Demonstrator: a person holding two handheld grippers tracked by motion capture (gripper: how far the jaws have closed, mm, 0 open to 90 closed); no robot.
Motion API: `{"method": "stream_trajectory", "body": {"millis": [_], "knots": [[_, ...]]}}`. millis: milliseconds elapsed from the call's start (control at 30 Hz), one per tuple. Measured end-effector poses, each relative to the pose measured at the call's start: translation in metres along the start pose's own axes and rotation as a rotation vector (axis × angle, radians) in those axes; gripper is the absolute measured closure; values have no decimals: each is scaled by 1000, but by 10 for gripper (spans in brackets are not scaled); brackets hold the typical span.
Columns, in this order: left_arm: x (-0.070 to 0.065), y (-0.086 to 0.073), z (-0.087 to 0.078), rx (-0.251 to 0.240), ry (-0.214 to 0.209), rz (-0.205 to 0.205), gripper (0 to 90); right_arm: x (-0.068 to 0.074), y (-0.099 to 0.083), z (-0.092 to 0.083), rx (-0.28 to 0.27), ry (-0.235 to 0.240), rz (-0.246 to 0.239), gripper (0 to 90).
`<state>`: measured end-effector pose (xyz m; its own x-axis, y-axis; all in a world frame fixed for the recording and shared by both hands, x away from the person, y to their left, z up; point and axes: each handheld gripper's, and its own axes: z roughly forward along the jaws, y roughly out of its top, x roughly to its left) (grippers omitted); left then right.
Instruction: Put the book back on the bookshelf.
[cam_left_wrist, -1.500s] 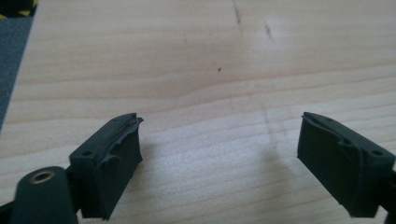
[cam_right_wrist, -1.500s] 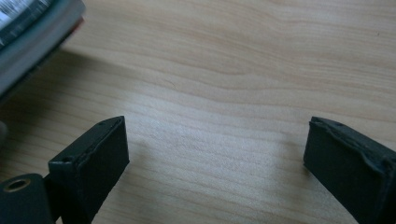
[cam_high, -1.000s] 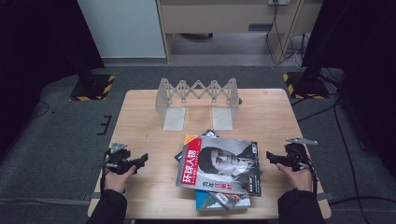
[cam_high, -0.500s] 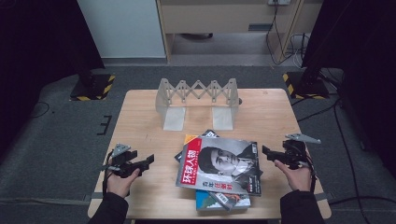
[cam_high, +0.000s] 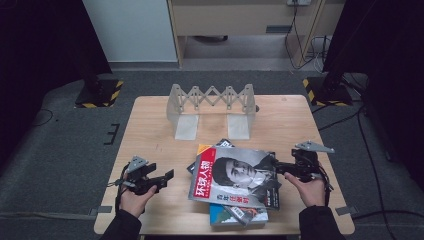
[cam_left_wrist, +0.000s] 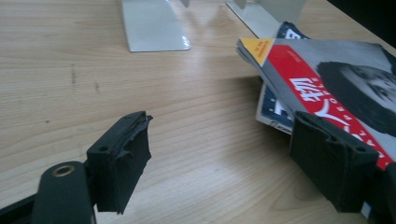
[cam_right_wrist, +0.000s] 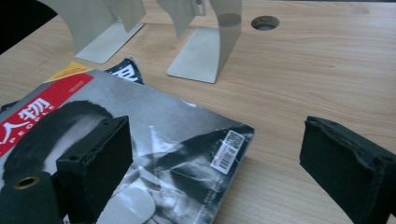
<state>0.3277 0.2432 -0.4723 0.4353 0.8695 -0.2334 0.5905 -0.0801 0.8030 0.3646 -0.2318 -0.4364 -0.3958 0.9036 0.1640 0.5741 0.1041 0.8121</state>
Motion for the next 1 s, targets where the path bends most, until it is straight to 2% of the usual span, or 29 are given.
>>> {"method": "stream_trajectory", "body": {"millis": [367, 767, 1000], "knots": [[-25, -4, 8, 34, -73, 31, 198, 20, -2, 6, 16, 42, -31, 100], [-42, -8, 18, 65, -125, 25, 197, 27, -8, 11, 25, 53, -41, 100], [-52, -12, 24, 106, -143, 53, 205, 31, -13, 16, 47, 61, -60, 100]]}}
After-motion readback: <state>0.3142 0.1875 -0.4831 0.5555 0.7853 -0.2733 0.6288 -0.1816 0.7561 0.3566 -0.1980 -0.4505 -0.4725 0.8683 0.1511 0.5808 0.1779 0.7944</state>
